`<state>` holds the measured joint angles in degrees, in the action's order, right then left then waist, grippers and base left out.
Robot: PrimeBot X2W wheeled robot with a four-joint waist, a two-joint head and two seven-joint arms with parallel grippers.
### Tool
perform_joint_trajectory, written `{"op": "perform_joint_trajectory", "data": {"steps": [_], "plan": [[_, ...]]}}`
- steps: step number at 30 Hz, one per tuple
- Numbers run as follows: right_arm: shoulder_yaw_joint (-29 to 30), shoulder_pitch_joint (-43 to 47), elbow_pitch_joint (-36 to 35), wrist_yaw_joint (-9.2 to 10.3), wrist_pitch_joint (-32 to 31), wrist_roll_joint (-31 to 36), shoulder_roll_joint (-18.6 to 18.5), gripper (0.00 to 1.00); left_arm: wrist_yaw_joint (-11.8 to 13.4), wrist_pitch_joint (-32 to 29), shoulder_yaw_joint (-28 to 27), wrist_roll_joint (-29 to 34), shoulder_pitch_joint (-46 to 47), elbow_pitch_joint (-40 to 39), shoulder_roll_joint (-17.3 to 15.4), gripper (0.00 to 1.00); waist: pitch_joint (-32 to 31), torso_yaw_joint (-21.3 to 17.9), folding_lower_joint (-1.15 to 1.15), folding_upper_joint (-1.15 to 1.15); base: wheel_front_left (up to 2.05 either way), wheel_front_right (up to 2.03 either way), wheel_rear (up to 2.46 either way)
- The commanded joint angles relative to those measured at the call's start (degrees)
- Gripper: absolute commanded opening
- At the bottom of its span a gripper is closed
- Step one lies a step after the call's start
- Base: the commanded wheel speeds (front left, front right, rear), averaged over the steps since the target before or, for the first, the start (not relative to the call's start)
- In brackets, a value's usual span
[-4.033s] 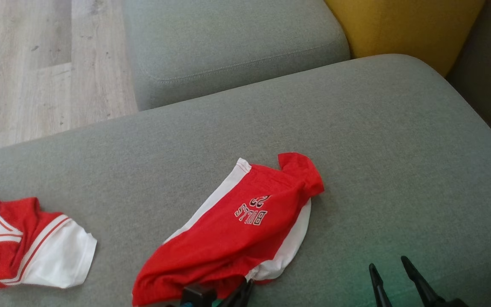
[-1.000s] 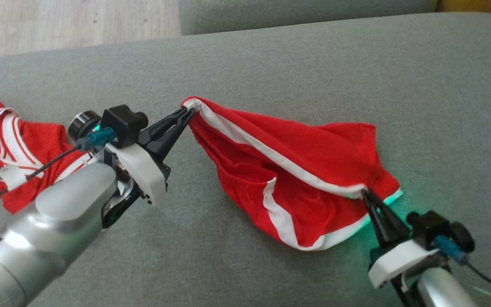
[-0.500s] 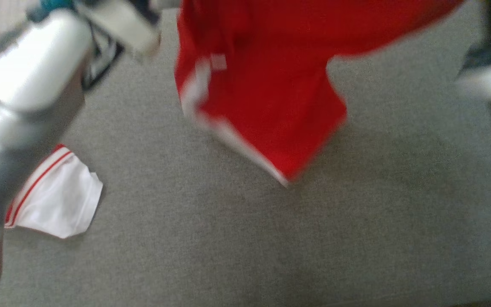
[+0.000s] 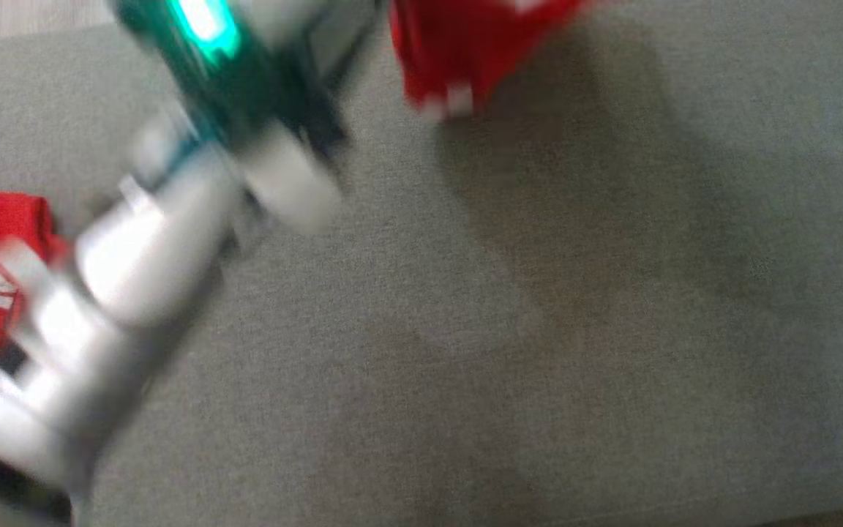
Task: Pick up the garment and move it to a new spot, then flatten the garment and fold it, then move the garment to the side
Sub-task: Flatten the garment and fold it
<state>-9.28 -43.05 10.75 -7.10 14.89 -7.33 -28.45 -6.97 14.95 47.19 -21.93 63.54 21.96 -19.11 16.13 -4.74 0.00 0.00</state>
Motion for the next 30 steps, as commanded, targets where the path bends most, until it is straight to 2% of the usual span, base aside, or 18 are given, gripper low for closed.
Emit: {"op": "perform_joint_trajectory", "data": {"steps": [1, 6, 7, 9, 13, 16, 20, 24, 28, 30], "plan": [[-0.16, 4.93, -1.66, -0.39, 0.11, -0.8, -1.44, 0.0, -0.18, 0.05, -0.96, 0.5, -2.5, -2.3, -1.08, 0.0, -0.28, -0.06, 0.0, 0.0, 0.0, 0.0, 0.0], [3.1, 19.48, -1.3, -0.39, 0.11, -1.67, -0.4, 0.0, -0.48, 0.05, 4.28, 0.78, -18.16, -6.47, 1.36, 0.0, -2.44, -0.79, 0.0, 0.0, 0.0, 0.0, 0.0], [5.09, 24.69, -1.08, -0.39, 0.11, -1.29, 0.3, 0.0, -0.49, 0.05, 6.58, 0.58, -23.8, -7.33, 2.51, 0.0, -4.26, -1.31, 0.0, 0.0, 0.0, 0.0, 0.0], [6.88, 29.69, -1.12, -0.39, 0.11, -0.67, 0.99, 0.0, -0.5, 0.05, 10.76, -0.2, -28.7, -7.39, 3.07, 0.0, -6.34, -2.15, 0.0, 0.0, 0.0, 0.0, 0.0], [10.26, 38.66, -2.5, -0.39, -0.43, 0.26, 1.71, 0.0, -0.5, 0.05, 19.83, -3.96, -35.15, -5.7, 3.19, 0.0, -10.02, -3.79, 0.0, 0.0, 0.0, 0.0, 0.0], [13.54, 44.07, -4.96, -0.39, -1.92, 0.74, 1.47, 0.0, -0.51, 0.05, 24.24, -8.1, -37.32, -4.61, 3.37, 0.0, -11.77, -4.66, 0.0, 0.0, 0.0, 0.0, 0.0], [18.85, 49.79, -9.77, -0.39, -4.52, 1.67, 0.92, 0.0, -0.51, 0.05, 26.0, -10.53, -37.69, -4.02, 4.44, 0.0, -11.9, -4.89, 0.0, 0.0, 0.0, 0.0, 0.0], [22.54, 51.36, -14.17, -0.39, -6.41, 2.49, 1.44, 0.0, -0.51, 0.02, 26.13, -9.34, -39.34, -4.38, 6.25, 0.0, -10.85, -4.26, 0.0, 0.0, 0.0, 0.0, 0.0], [23.2, 49.96, -15.45, -0.39, -7.46, 3.45, 1.88, 0.0, -0.51, 0.04, 25.83, -14.51, -37.43, -6.03, 7.3, 0.0, -10.2, -1.73, 0.0, 0.0, 0.0, 0.0, 0.0], [22.21, 48.75, -15.08, -0.39, -7.72, 4.01, 1.44, 0.0, -0.51, 0.04, 23.49, -16.7, -36.48, -7.84, 7.12, 0.0, -10.29, -0.21, 0.0, 0.0, 0.0, 0.0, 0.0]]}}
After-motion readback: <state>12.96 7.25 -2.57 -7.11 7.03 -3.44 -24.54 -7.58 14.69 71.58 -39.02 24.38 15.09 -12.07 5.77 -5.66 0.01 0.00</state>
